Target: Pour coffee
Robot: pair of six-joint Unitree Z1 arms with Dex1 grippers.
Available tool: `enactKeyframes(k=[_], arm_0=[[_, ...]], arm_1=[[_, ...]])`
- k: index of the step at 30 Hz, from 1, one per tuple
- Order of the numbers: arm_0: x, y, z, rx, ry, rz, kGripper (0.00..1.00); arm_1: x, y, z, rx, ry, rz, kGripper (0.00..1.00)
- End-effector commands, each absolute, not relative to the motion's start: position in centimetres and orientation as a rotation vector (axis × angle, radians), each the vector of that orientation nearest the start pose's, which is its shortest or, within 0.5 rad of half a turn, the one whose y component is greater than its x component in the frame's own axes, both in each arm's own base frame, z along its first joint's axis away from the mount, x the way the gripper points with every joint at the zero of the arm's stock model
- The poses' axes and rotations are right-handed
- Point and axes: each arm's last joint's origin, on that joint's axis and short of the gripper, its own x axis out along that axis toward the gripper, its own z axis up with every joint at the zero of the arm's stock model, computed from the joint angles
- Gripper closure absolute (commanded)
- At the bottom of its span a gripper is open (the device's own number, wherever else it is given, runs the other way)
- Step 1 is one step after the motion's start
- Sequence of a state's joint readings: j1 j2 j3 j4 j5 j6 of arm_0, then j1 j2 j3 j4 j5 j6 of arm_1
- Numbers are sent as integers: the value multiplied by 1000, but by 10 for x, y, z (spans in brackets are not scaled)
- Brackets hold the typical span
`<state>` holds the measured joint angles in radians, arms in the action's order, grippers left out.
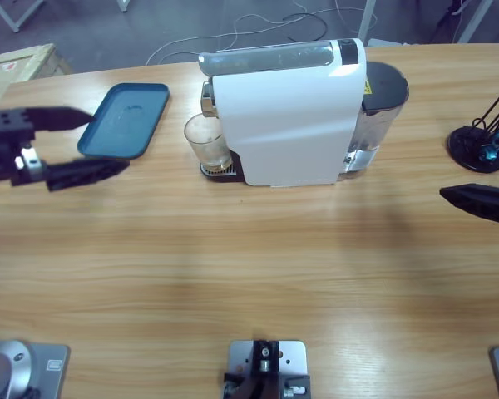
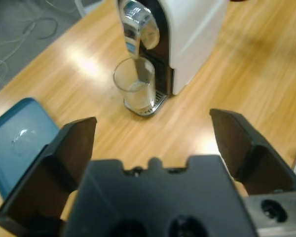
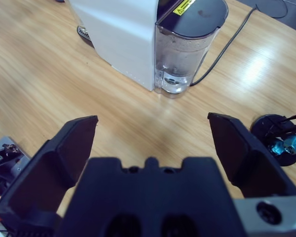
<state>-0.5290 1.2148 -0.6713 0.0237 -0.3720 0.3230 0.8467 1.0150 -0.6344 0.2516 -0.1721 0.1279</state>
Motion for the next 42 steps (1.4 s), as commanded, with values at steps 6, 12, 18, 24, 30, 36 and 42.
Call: enactKeyframes(k=[6, 12, 18, 24, 30, 36, 42], arm_0=[[252, -149, 231, 403, 432, -1128, 13], [267, -164, 209, 405, 414, -1149, 12], [276, -177, 198, 400, 394, -1165, 13], [279, -187, 185, 400, 395, -1181, 13], [282, -194, 171, 385, 424, -1177, 13], [286, -196, 170, 387, 415, -1153, 13], [288, -198, 168, 389, 419, -1149, 36]], arm_1=[[106, 113, 284, -258, 729, 651, 0], [112, 122, 282, -257, 746, 670, 0], [111, 121, 280, -254, 749, 674, 0], [105, 114, 280, -252, 750, 675, 0], [105, 114, 280, -255, 756, 674, 0], [105, 115, 280, -259, 764, 675, 0], [106, 116, 279, -260, 770, 678, 0]])
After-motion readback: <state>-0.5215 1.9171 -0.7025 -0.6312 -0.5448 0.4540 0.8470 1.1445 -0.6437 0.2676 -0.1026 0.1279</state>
